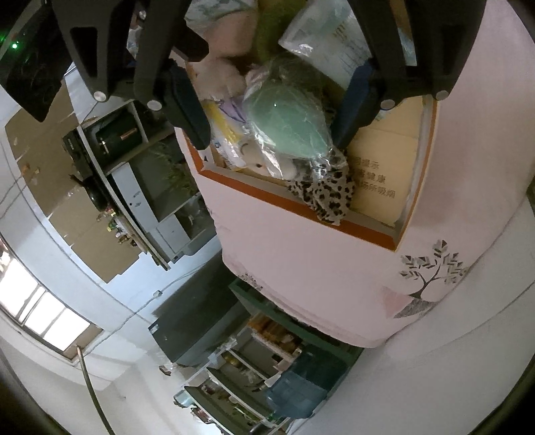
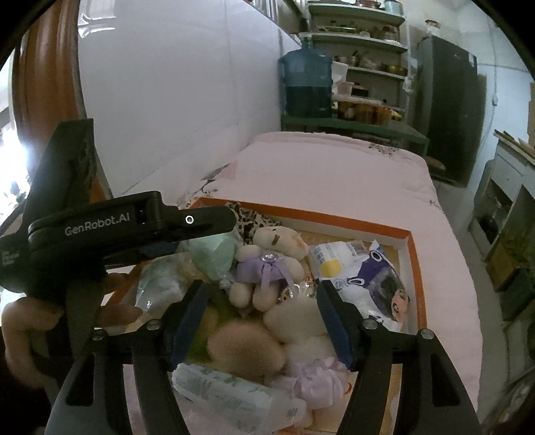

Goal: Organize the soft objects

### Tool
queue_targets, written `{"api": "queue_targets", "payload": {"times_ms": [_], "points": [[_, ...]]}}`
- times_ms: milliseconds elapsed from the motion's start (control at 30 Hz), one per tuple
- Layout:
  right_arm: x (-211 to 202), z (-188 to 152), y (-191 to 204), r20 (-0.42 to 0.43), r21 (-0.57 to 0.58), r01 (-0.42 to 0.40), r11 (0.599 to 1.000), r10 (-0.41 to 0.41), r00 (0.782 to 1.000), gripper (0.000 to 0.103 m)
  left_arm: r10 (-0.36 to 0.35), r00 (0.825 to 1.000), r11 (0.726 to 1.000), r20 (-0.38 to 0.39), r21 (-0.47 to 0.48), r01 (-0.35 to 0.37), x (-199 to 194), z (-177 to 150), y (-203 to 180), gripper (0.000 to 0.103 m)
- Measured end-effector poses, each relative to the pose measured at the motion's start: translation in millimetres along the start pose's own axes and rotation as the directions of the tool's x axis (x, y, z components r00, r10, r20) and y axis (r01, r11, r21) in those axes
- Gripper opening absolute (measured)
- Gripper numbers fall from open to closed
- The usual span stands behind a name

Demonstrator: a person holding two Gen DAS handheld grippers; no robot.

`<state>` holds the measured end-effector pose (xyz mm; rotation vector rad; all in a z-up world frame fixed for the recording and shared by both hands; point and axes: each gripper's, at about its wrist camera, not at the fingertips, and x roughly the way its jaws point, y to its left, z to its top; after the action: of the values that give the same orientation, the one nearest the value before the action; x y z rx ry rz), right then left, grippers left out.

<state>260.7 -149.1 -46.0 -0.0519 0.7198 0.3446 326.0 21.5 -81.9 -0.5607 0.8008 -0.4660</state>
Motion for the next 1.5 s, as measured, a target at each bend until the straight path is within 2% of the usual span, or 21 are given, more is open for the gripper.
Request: {"api": "queue_targets", "payload": {"times_ms": [167, 467, 933, 1233, 1500], "points": [[-11, -1, 1, 0.014, 0.006, 0.002, 1.000, -0.002, 1.000, 0.069, 0.001, 1.000, 1.000, 0.021, 0.020, -0.002, -11, -1, -9, 0.074], [-31, -6, 2, 0.027, 0.027, 0.012, 1.000, -0.013, 1.000, 0.069, 0.046, 0.998, 0.997, 0.052, 0.067, -0.049, -37, -7, -25, 0.074], [-59, -20, 5, 0.035, 0.054, 0.018, 0.998, -0.020, 0.999, 0.069, 0.033, 0.999, 0.995, 0.042, 0.093, -0.037, -63, -31, -46, 0.074], [-76, -32, 10, 0.040, 0.078, 0.026, 0.997, -0.029, 0.999, 0.069, 0.091, 0.993, 0.983, 0.070, 0.156, -0.101, -85, -48, -61, 0.074], [-89, -42, 15, 0.047, 0.091, 0.046, 0.995, -0.050, 0.998, 0.069, 0.166, 0.981, 0.952, 0.100, 0.242, -0.186, -105, -67, -81, 0.074]]}}
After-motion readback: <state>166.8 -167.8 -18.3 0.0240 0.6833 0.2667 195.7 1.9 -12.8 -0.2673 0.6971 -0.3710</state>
